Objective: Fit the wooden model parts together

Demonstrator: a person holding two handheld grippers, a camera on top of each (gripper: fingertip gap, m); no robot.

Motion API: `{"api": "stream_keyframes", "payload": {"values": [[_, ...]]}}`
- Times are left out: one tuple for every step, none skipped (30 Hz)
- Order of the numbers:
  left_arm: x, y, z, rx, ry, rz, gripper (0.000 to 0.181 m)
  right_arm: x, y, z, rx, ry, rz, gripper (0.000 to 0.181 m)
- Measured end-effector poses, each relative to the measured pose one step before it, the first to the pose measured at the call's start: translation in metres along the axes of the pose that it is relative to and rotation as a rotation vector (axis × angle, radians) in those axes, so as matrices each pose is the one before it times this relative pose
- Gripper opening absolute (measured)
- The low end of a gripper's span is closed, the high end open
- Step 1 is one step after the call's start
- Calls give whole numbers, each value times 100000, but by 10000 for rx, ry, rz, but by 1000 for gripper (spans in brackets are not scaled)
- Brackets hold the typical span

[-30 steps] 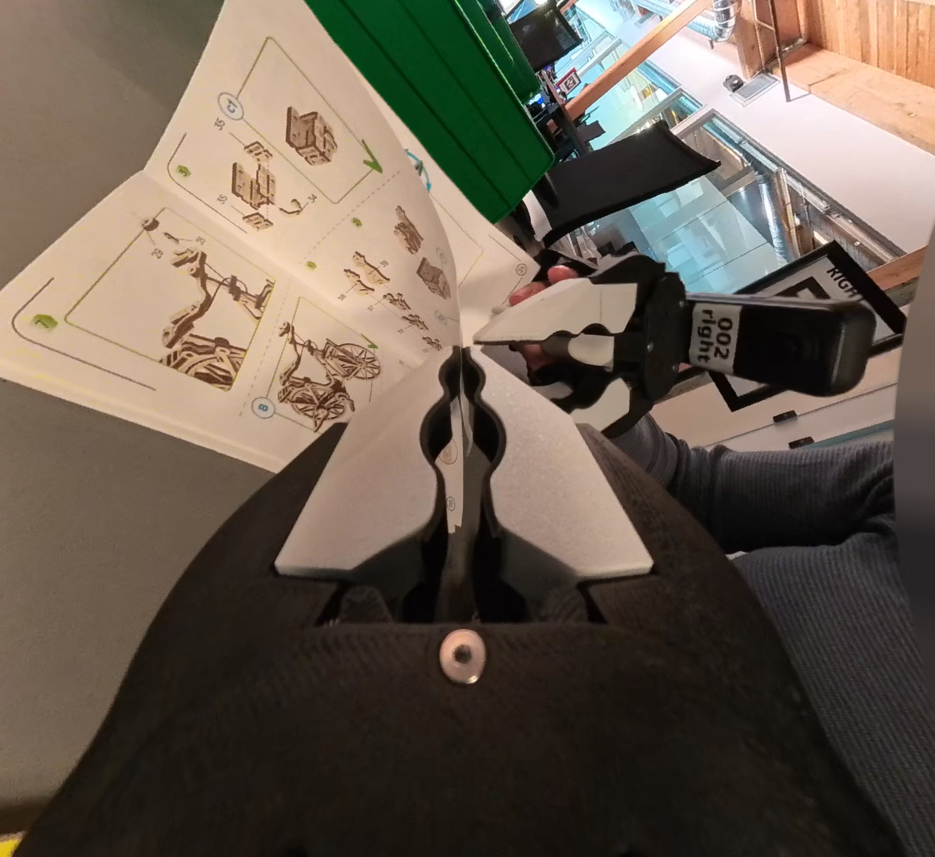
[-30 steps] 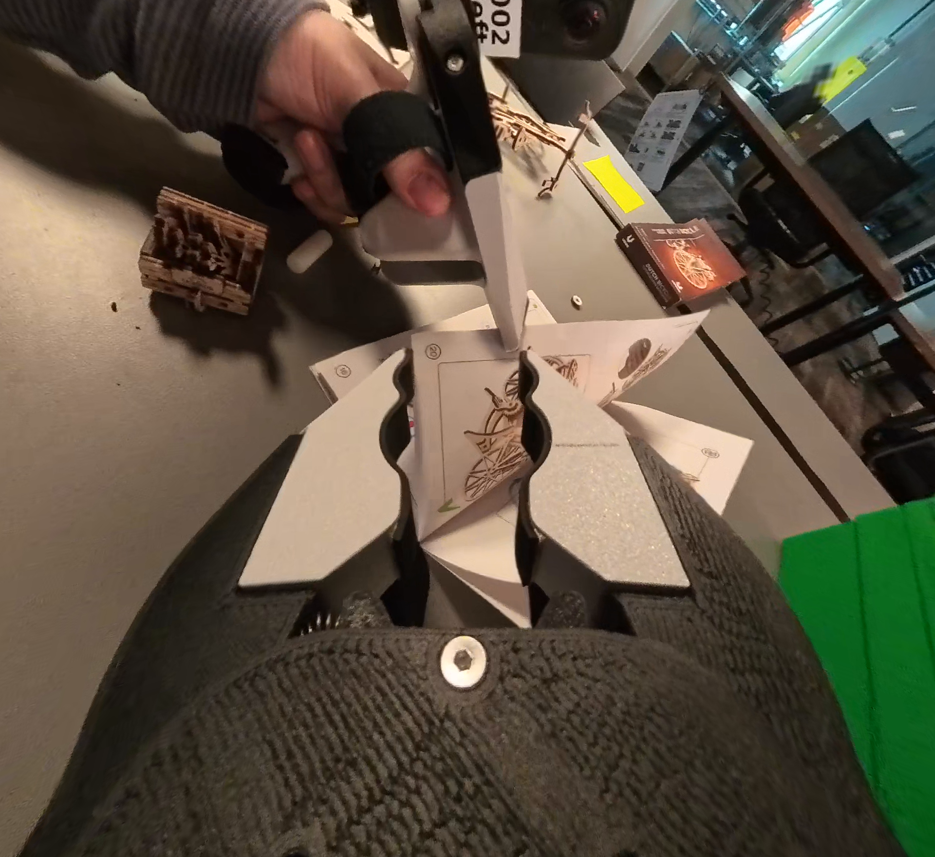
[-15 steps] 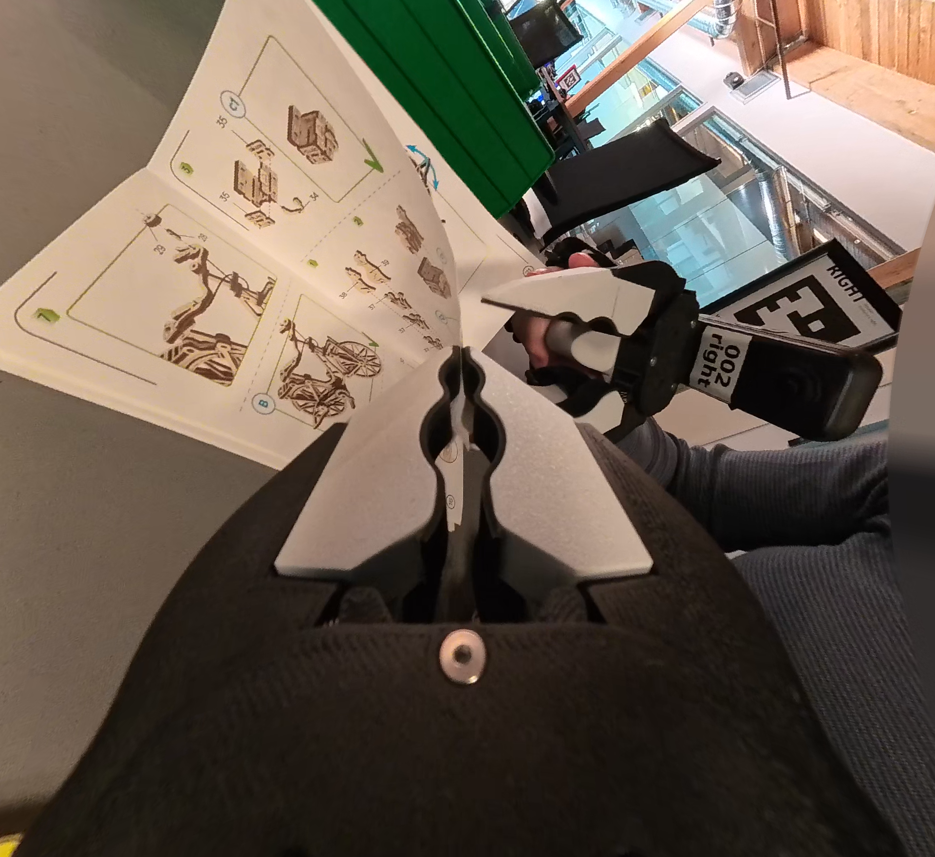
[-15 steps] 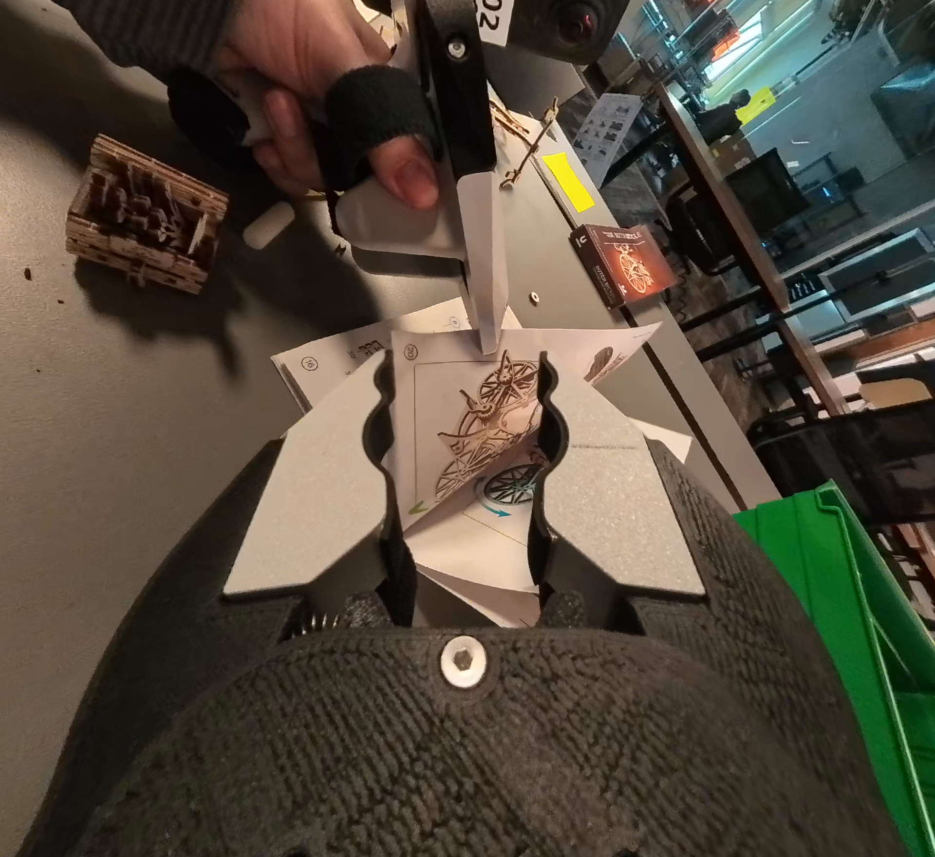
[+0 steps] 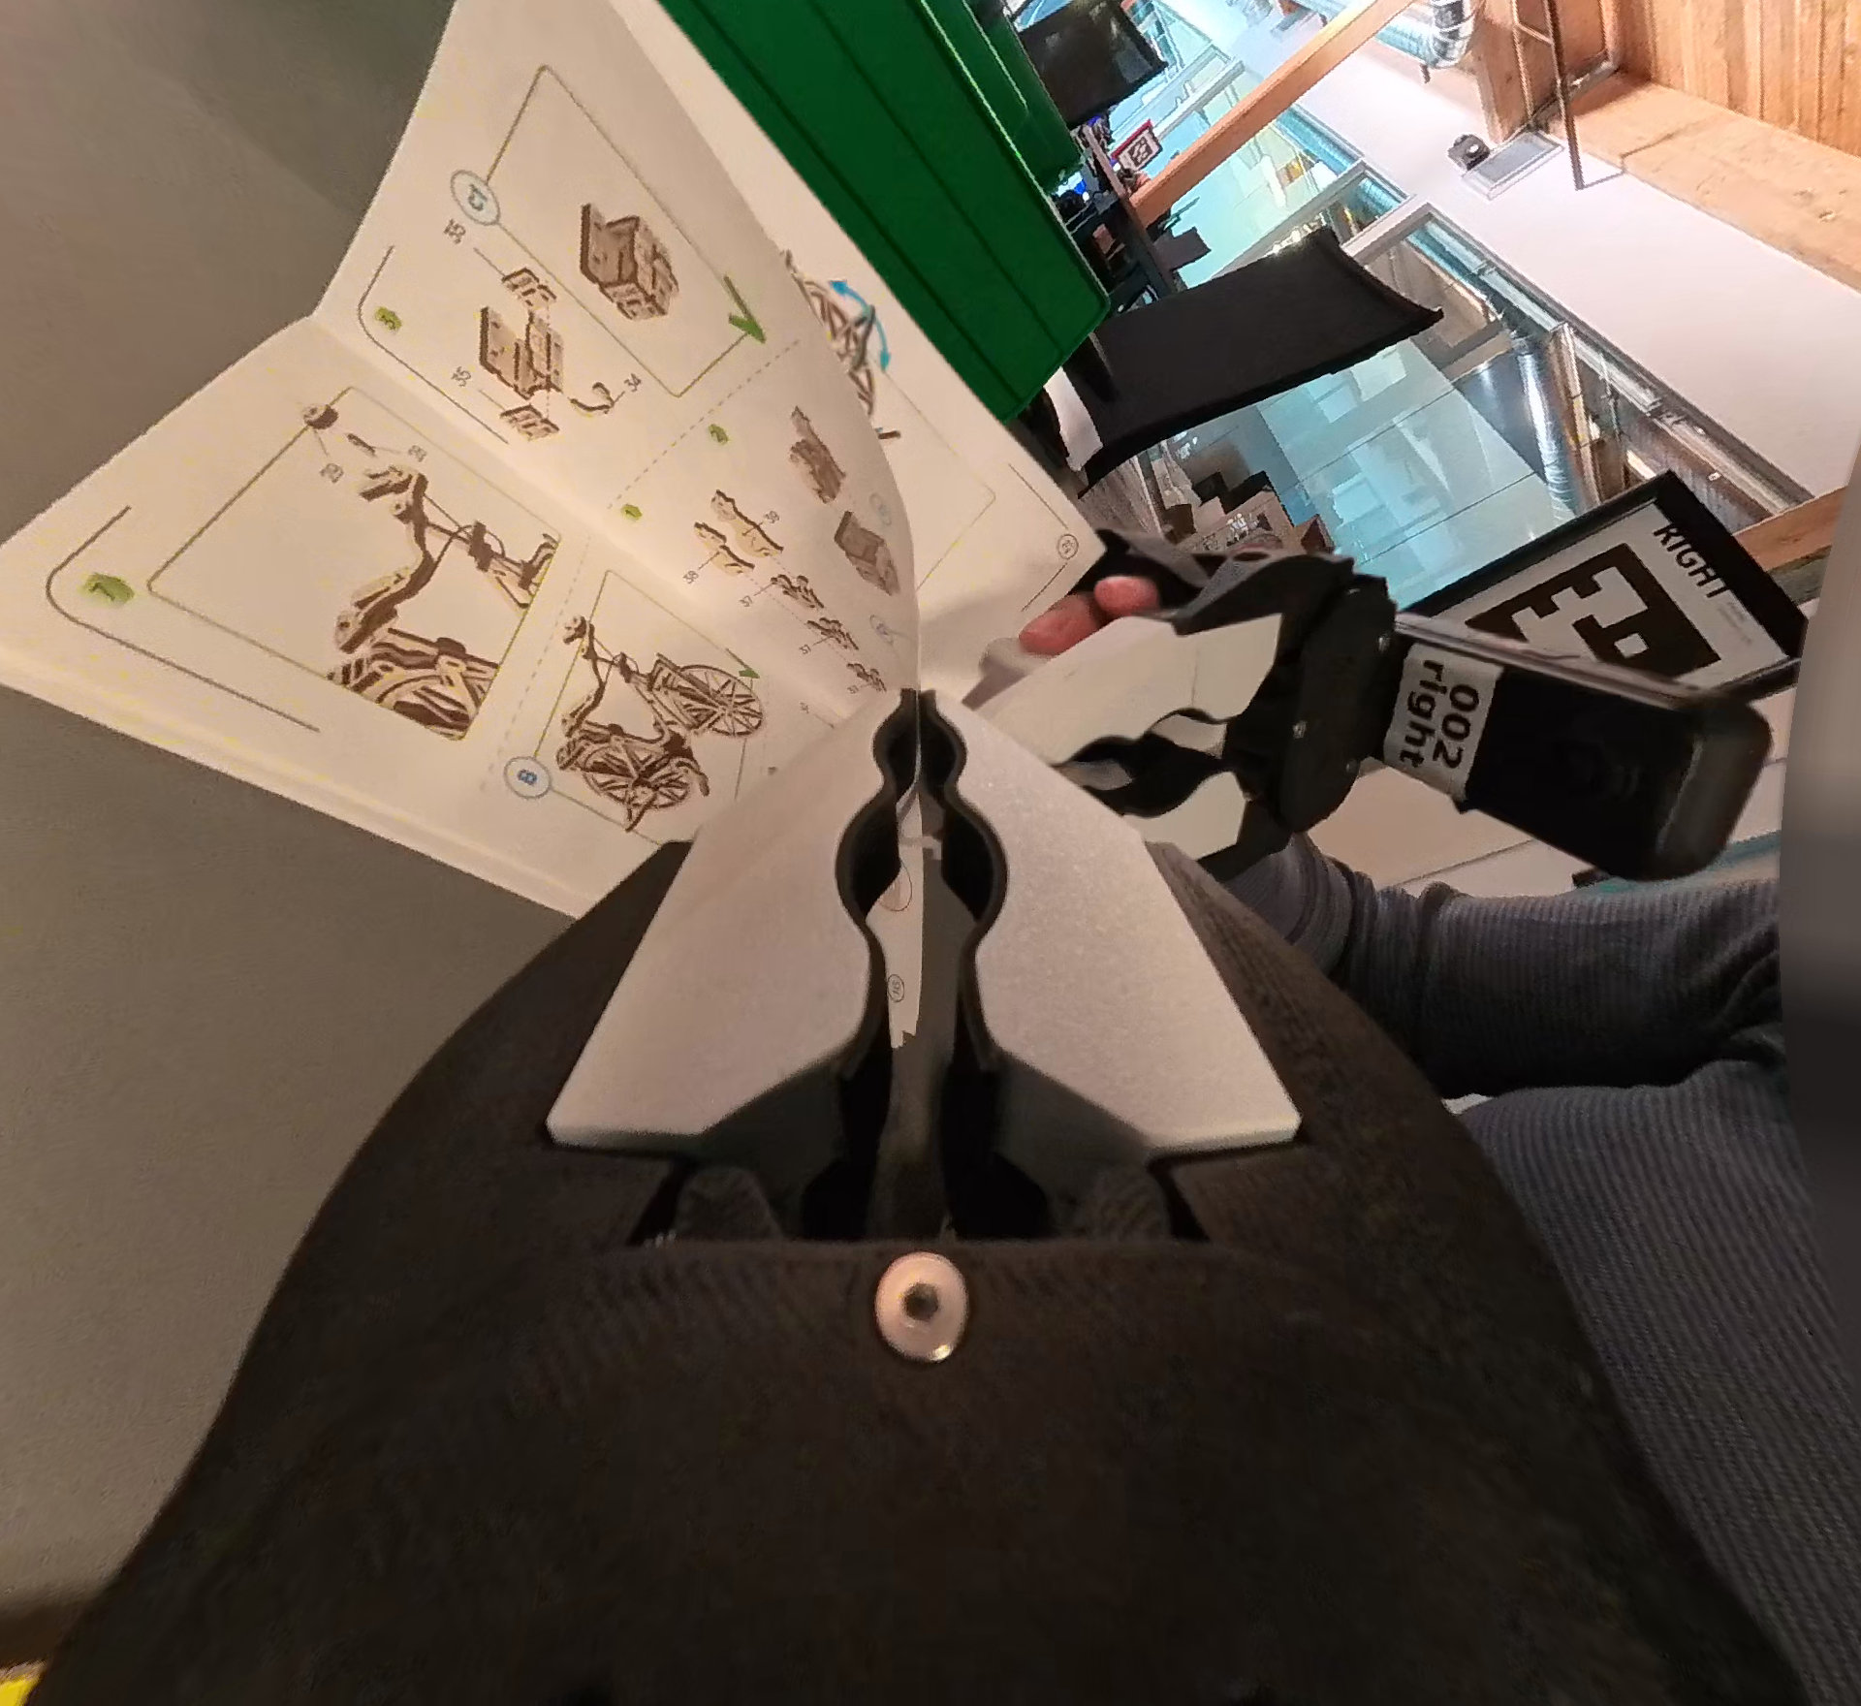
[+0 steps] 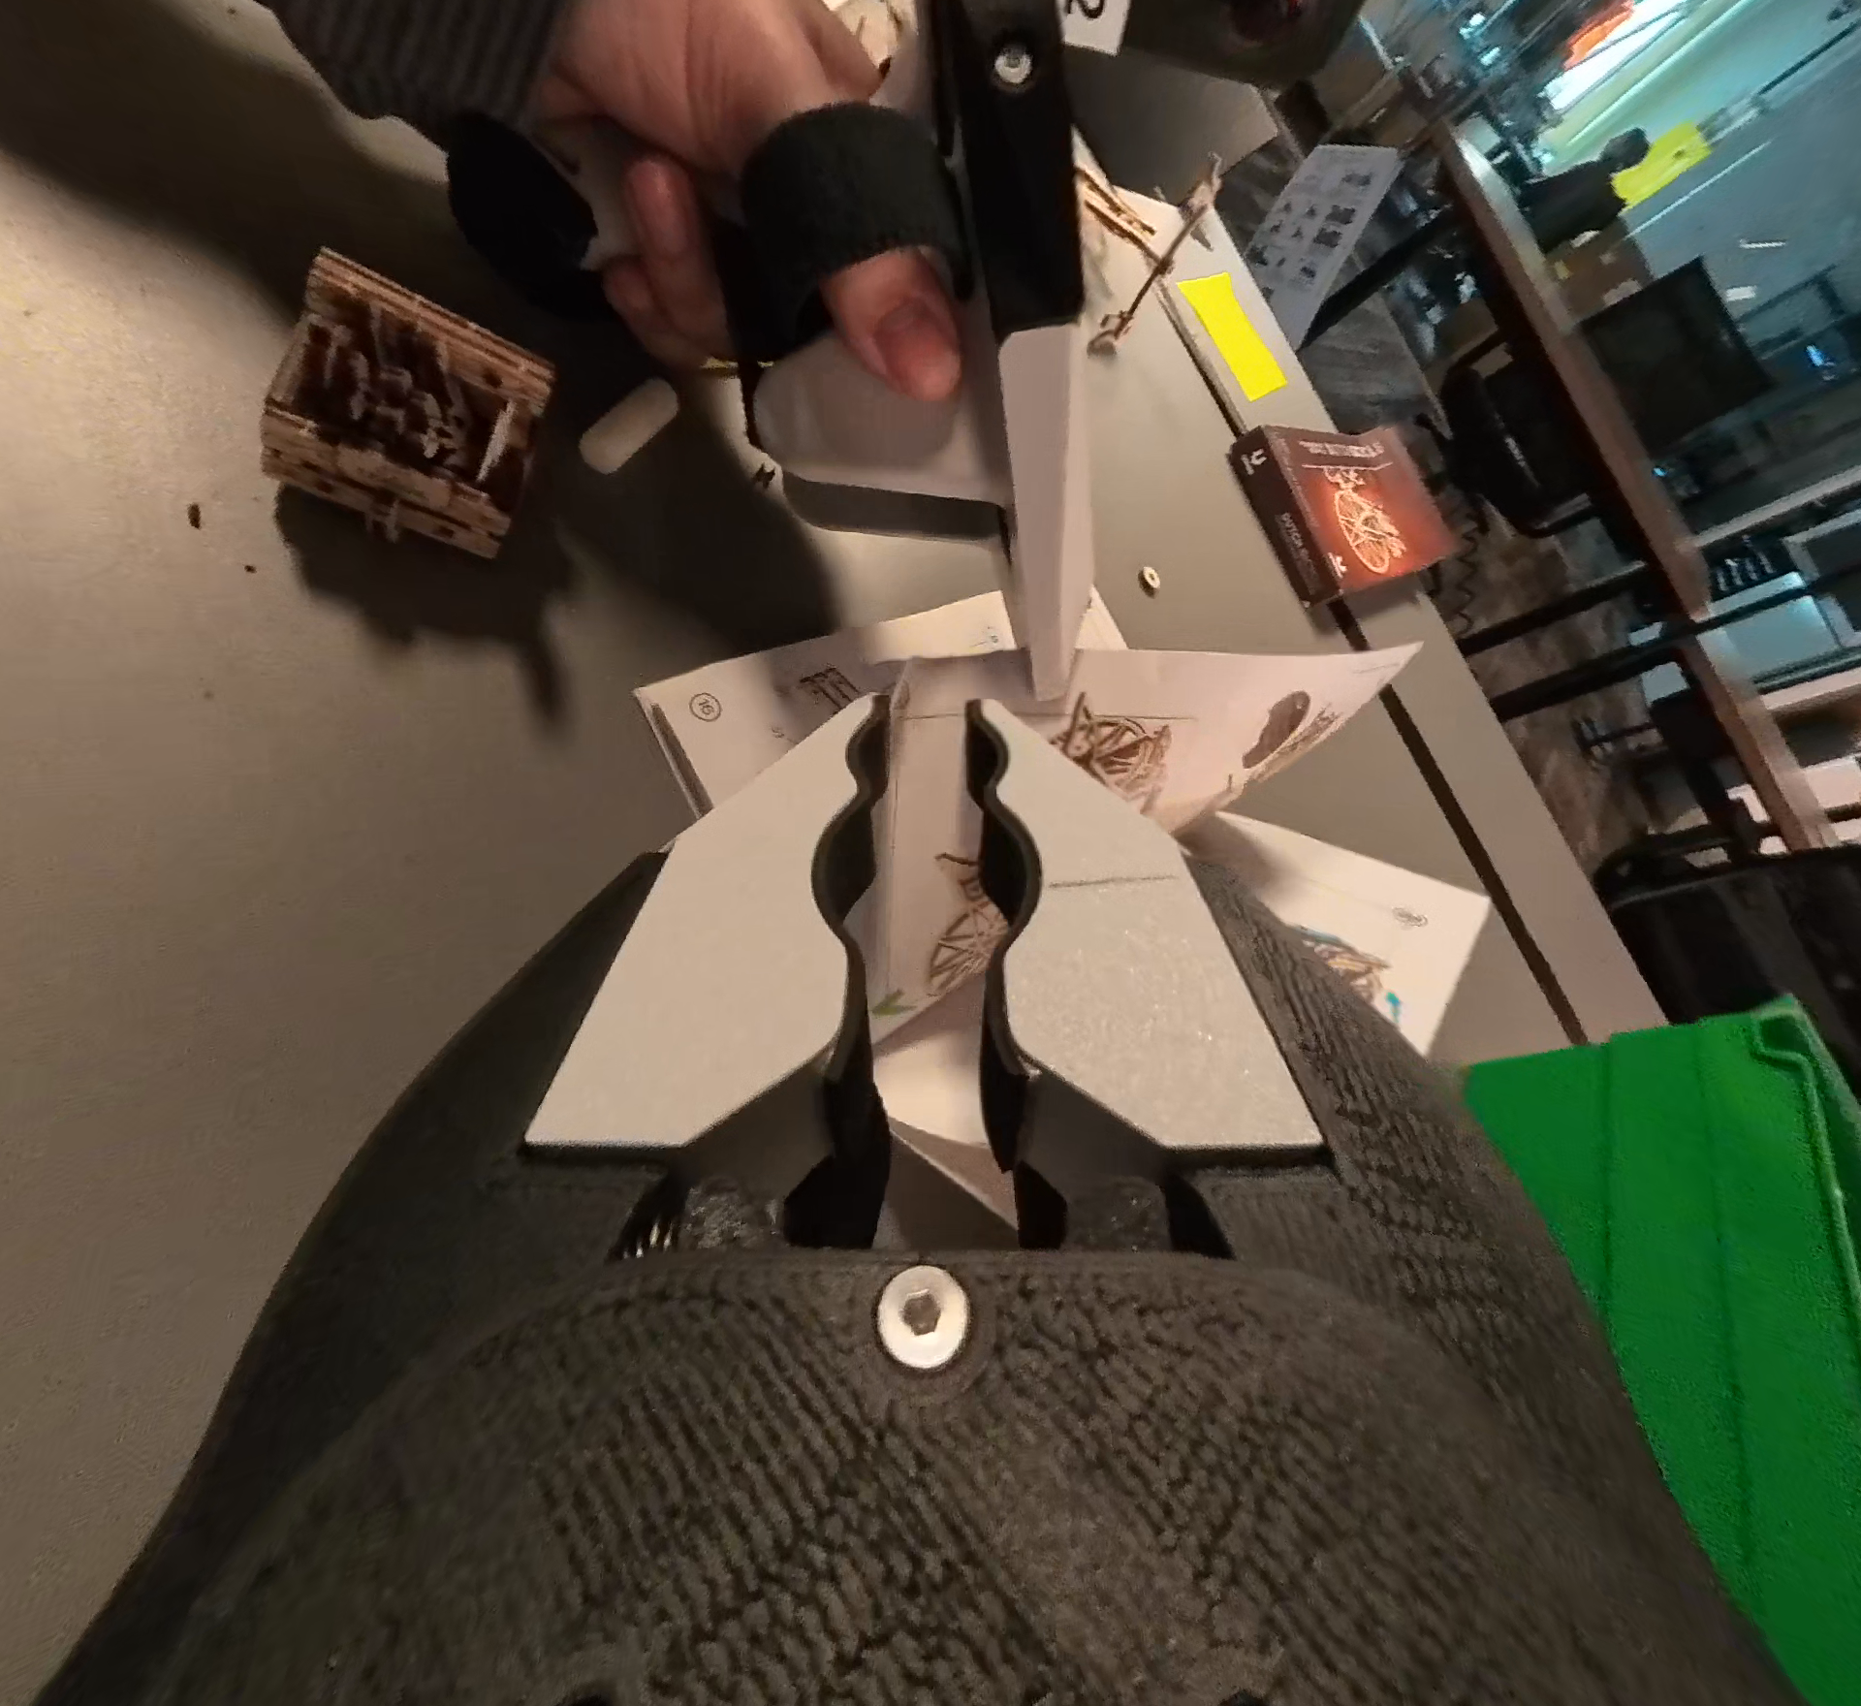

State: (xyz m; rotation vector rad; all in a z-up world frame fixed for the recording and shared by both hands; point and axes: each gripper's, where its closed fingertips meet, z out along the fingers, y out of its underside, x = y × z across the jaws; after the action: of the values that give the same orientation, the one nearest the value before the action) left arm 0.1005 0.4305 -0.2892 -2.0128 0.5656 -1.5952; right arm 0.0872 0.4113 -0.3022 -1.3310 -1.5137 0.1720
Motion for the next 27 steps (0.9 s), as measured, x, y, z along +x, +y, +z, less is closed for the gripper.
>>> {"api": "stream_keyframes", "payload": {"values": [[1, -9, 2, 1, 3, -5, 0, -164, 7, 84, -45, -47, -72, 10], [-10, -7, -13, 4, 2, -8, 0, -136, -1, 57, -44, -34, -74, 7], [0, -2, -4, 6, 5, -5, 0, -83, -2, 40, -40, 1, -67, 5], [-4, -16, 6, 6, -1, -6, 0, -47, 7, 30, -44, 20, -58, 3], [-10, -21, -11, 10, -2, -6, 0, 10, 12, 5, -41, 48, -47, 0], [-3, -21, -14, 19, 4, -7, 0, 36, 5, -13, -29, 56, -32, 0], [10, -43, -20, 26, 12, -12, 0, 73, -21, -20, -17, 80, 1, 0], [-3, -50, -29, 33, 16, -23, 0, 110, -4, -23, -29, 100, 21, 0], [16, -63, -33, 42, 25, -35, 0, 141, -5, -31, -33, 116, 17, 0], [4, -157, -50, 105, 19, -36, 0, 205, -36, -57, -21, 176, 15, 0], [77, -322, -131, 218, 46, 10, 0, 387, -28, -87, -30, 289, 44, 0], [297, -482, -192, 308, 170, 72, 4, 558, 42, -130, -66, 392, 65, 0], [294, -447, -207, 279, 184, 29, 16, 718, 172, -151, -117, 483, 97, 0], [190, -355, -203, 205, 147, -50, 24, 707, 290, -170, -147, 434, 179, 0], [182, -253, -149, 153, 134, -60, 29, 525, 312, -149, -111, 276, 307, 0], [316, -219, -67, 140, 175, 9, 29, 394, 216, -148, -27, 157, 378, 0], [344, -119, 48, 76, 139, 66, 29, 434, 90, -181, 34, 159, 354, 0], [287, 81, 197, -56, 37, 108, 29, 464, 17, -169, 65, 172, 315, 0], [185, 188, 292, -117, -72, 158, 29, 451, 74, -116, 39, 156, 300, 0], [156, 174, 346, -82, -138, 206, 29, 348, 99, -79, 26, 88, 264, 0], [104, 88, 351, -32, -190, 204, 28, 315, 47, -67, 48, 68, 229, 0], [63, 38, 375, -14, -195, 188, 28, 298, 17, -64, 53, 74, 209, 0], [-89, -17, 329, 22, -276, 156, 28, 221, 0, -59, 55, 36, 180, 0], [-95, -42, 306, 44, -223, 131, 28, 136, -11, -50, 61, 8, 150, 0], [7, 22, 299, -7, -100, 115, 26, 145, -12, -46, 43, 25, 131, 0], [-34, -4, 304, 1, -73, 64, 24, 102, -42, -45, 49, 13, 93, 0], [-60, -74, 269, 42, -42, 7, 23, 50, -59, -38, 57, -1, 73, 0]]}}
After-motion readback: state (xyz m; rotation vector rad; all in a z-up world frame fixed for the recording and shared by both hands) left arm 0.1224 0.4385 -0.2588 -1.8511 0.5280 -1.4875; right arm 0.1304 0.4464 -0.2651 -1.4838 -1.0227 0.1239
